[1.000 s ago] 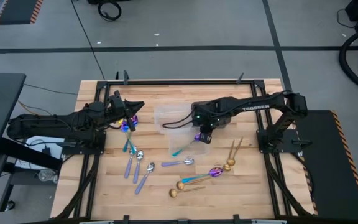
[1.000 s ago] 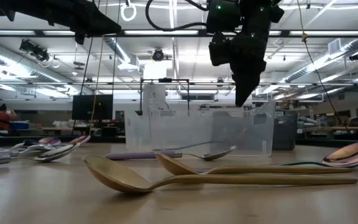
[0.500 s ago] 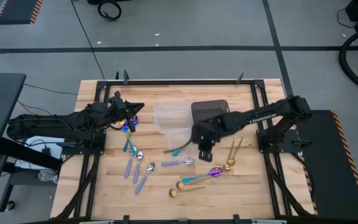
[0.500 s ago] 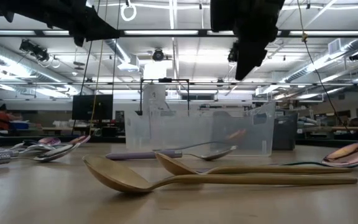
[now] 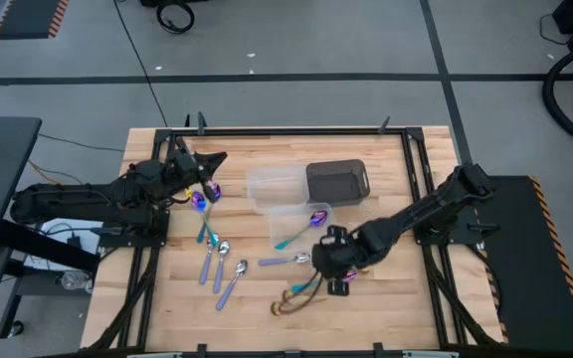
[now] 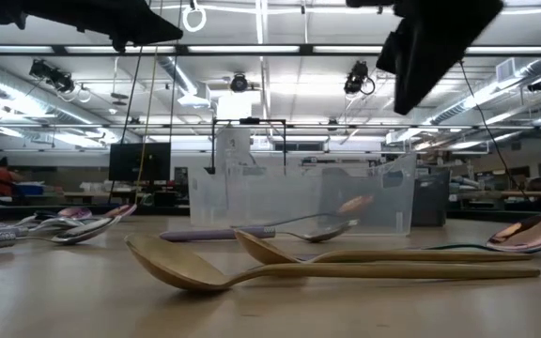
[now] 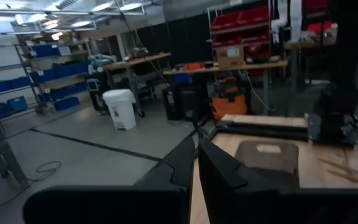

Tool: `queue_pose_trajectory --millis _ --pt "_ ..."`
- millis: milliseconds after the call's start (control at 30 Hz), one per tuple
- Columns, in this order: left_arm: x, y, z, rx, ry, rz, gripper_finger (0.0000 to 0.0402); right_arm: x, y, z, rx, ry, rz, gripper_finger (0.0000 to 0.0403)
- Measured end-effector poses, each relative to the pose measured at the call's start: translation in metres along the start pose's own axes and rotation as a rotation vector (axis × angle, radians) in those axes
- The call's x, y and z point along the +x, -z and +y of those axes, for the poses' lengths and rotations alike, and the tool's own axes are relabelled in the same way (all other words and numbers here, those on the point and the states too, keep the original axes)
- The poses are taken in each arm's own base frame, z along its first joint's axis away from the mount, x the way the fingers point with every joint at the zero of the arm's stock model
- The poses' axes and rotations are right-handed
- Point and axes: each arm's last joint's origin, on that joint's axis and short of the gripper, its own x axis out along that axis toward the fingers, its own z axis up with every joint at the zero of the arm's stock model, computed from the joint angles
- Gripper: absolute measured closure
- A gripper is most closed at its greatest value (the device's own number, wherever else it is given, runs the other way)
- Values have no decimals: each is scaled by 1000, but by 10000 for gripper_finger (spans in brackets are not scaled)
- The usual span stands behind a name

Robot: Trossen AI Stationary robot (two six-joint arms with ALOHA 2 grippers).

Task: Sort silverware by color (type)
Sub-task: Put the gold spoon into the black bin

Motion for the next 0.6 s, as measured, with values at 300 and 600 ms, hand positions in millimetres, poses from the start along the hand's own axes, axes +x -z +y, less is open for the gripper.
queue_pose_trajectory --millis 300,600 --pt "0 -2 1 -10 -5 -25 372 -1 29 7 -88 111 206 297" --pt "0 -4 1 -10 -10 -37 372 3 65 -5 -277 226 458 275"
